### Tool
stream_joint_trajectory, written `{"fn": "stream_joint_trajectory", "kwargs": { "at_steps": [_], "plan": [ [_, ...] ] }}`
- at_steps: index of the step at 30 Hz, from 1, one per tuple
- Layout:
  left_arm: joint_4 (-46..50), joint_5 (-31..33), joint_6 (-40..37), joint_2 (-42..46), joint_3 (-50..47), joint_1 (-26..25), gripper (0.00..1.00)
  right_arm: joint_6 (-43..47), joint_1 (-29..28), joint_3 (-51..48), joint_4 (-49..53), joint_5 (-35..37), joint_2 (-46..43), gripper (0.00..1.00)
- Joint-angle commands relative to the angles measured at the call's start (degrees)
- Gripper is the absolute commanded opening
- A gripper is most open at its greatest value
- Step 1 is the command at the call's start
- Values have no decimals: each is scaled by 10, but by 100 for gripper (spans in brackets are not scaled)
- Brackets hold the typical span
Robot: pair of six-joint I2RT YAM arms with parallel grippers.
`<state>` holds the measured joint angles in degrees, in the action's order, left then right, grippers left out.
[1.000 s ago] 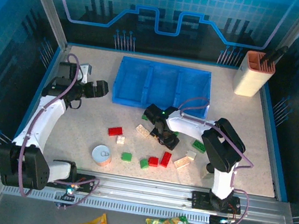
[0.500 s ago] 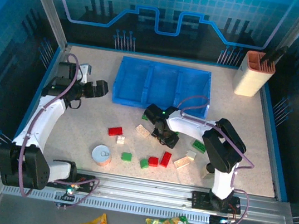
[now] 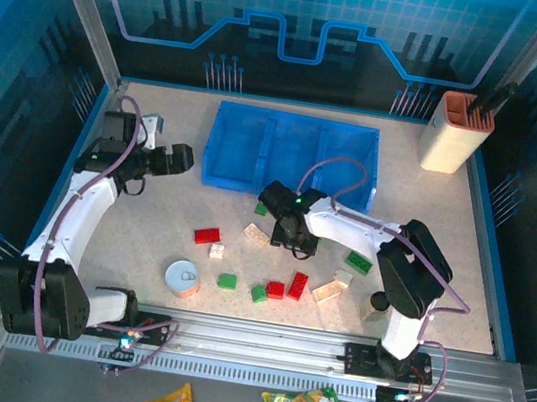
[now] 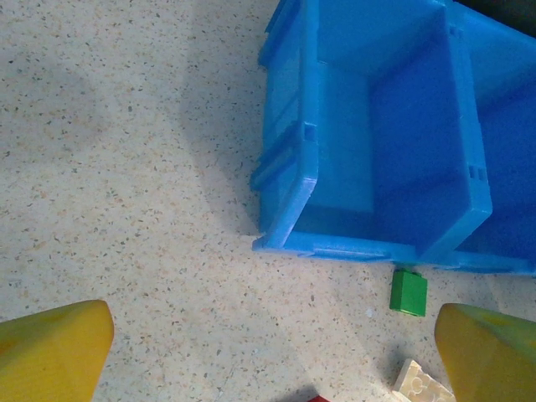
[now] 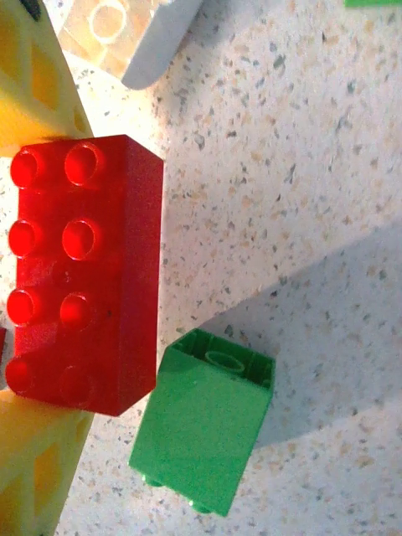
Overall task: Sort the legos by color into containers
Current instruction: Pick up the lego from the center of the table, then place the lego in the container.
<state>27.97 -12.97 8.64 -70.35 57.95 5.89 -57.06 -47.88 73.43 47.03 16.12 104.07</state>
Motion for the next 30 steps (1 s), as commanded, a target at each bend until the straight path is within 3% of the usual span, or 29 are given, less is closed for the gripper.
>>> {"fn": "stream_joint_trajectory", "kwargs": {
  "at_steps": [1,17,30],
  "plan": [
    [-5,-15,-3,-3,3,9,99,72,16,19,16,15,-29,58],
    [0,-6,-9,-1,1,10,99,239,185,-18,-15,3,-58,57],
    [2,3,-14,-6,0,11,99,291,257,5,-64,-23,-10,54]
  ]
}}
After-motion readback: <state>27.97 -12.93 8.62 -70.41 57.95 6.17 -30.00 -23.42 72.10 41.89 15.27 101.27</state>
